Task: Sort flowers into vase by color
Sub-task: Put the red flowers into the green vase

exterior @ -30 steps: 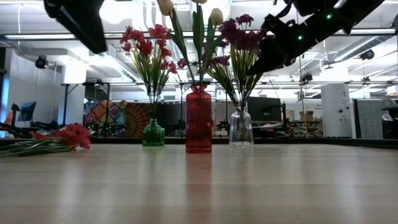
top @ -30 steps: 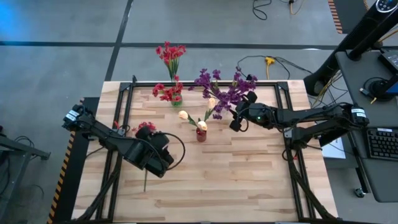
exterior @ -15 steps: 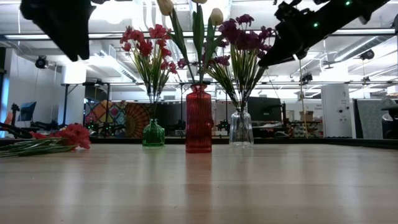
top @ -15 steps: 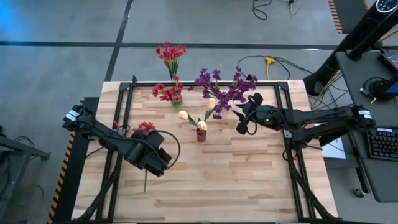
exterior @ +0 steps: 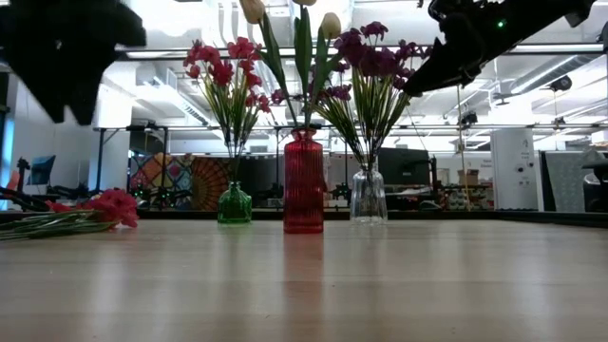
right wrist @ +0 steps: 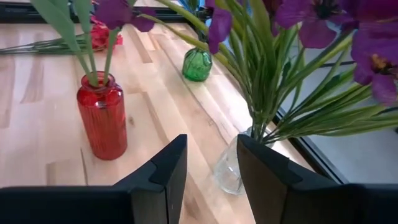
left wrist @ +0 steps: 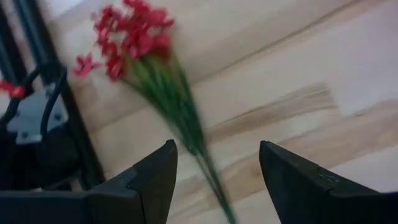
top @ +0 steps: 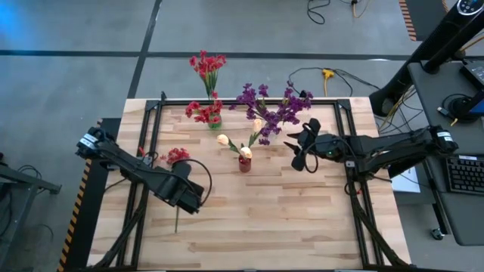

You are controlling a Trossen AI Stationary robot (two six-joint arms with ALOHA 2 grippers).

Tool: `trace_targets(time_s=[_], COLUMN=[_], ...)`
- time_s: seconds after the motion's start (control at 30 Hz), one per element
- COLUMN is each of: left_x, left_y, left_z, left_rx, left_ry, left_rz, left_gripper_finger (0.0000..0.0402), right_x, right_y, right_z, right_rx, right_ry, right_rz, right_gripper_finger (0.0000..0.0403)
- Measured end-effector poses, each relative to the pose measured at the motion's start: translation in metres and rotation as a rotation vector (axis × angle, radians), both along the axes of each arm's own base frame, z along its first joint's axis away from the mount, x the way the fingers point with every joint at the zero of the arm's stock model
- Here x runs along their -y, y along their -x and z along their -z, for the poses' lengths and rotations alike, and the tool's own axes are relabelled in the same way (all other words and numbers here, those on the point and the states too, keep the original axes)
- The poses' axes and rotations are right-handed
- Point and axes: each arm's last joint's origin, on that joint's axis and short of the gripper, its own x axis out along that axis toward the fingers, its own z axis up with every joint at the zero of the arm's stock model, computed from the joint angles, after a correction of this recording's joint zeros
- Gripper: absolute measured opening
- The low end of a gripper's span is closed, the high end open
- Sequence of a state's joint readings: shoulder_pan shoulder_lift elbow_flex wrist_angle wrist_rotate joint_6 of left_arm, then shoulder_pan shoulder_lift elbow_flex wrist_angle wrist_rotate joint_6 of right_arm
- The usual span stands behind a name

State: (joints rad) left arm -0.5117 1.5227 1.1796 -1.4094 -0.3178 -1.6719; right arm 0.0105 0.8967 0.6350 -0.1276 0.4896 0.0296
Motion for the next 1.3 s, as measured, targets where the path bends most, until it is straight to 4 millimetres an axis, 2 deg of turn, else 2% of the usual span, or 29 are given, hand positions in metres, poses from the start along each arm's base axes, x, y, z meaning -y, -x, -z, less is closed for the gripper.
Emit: trace_targets(time_s=[0.17, 0.33, 0.43, 0.83, 1.3], left_x=[-0.001, -0.001, -0.002, -0.006, -0.013], left_y=[0.006, 0.006, 0.009, 0.022, 0.034], left_z=[0.016, 0.031, 0.040, 0.097, 0.110], left_rx=[-0.032, -0.002, 0.014, 0.099, 0.053], left_ry=[0.014, 0.037, 0.030, 0.127, 0.113], left_rz=[-0.063, -0.083, -0.155, -0.281, -0.324], left_gripper_finger=[0.0210, 0.0210, 0.0210, 0.0210, 0.0205], right_x=[-0.003, -0.004, -0.004, -0.004, -0.004], right_y=[0.000, 0.000, 0.000, 0.000, 0.001], right_z=[0.000, 0.000, 0.000, 0.000, 0.003], right_rx=[0.006, 0.008, 0.008, 0.000, -0.022], right_ry=[-0.010, -0.012, -0.012, 0.000, -0.018], right_rz=[-0.007, -0.012, -0.012, -0.018, -0.009], right_gripper_finger=[0.0139, 0.0142, 0.0140, 0.0150, 0.0150])
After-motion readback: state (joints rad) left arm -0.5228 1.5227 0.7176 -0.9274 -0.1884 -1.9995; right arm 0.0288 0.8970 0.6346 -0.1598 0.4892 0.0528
